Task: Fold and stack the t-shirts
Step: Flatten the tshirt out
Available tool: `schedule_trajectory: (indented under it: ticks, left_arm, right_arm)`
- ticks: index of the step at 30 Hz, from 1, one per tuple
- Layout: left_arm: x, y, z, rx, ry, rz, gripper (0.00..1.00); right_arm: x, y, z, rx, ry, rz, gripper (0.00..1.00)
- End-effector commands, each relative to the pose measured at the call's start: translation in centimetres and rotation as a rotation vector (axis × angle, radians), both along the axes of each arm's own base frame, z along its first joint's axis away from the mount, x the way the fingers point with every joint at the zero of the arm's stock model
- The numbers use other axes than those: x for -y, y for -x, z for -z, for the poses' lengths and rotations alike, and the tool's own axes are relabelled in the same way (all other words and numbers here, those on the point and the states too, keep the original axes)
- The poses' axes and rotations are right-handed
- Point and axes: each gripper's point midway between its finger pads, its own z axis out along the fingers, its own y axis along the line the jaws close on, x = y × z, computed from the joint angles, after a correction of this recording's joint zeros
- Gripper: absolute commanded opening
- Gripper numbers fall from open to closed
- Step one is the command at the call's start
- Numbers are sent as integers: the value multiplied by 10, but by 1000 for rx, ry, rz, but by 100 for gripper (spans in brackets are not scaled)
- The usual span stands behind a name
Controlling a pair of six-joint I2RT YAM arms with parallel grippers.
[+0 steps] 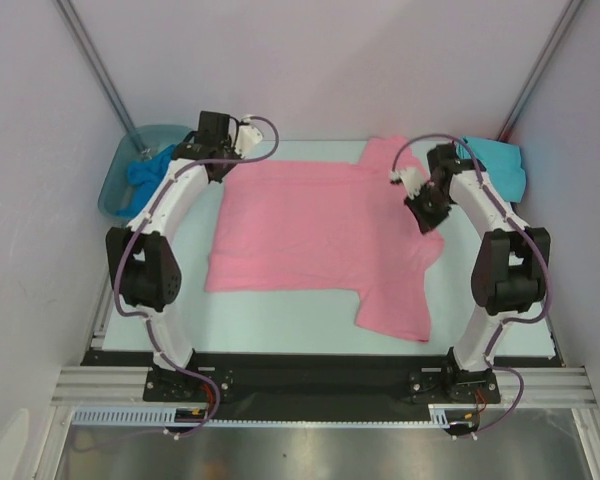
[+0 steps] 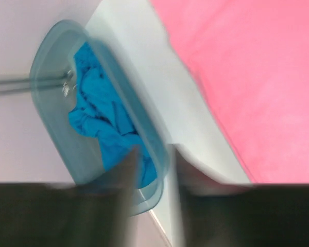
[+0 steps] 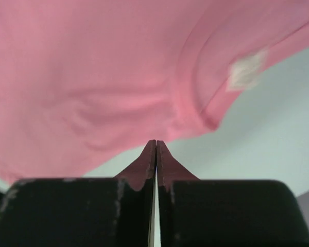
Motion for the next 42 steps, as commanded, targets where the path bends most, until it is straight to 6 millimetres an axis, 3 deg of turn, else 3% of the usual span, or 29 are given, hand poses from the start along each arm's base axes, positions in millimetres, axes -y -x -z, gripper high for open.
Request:
schedule_trajectory:
  ticks: [1,2,7,11,17,23,24,34,38,42]
  left_arm:
    - [49,33,46,-116,145,103,19]
    - [56,43,64,-160,142,106,0]
    - [66,73,111,-283,171,96,0]
    - [59,92,139,-354,101,99,0]
    - [59,87,142,-351,71,119,0]
    - [61,82,142,-349,74,113,0]
    - [61,81,142,-348,77,112,0]
    - [64,82,154,-374,88,104,0]
    - [59,81,161,-382,62,88,0]
    - [60,79,166,-388,53,85,0]
  right_arm:
    - [20,70,33,-224,-22,13,0]
    - [24,73,37,-227,-23,12,0]
    - [45,71,38,-176,-80,85,0]
    - [44,66,33,-159,-138,116,0]
    - [41,74,59,-209,-156,162,0]
    - [40,88,73,-258,-164,207,42]
    - [40,92,76,-267,-162,213,45]
    - [33,88,81,-262,-188,247,42]
    - [26,88,87,-272,-171,237,39]
    - [32,86,91,-260,-134,263,32]
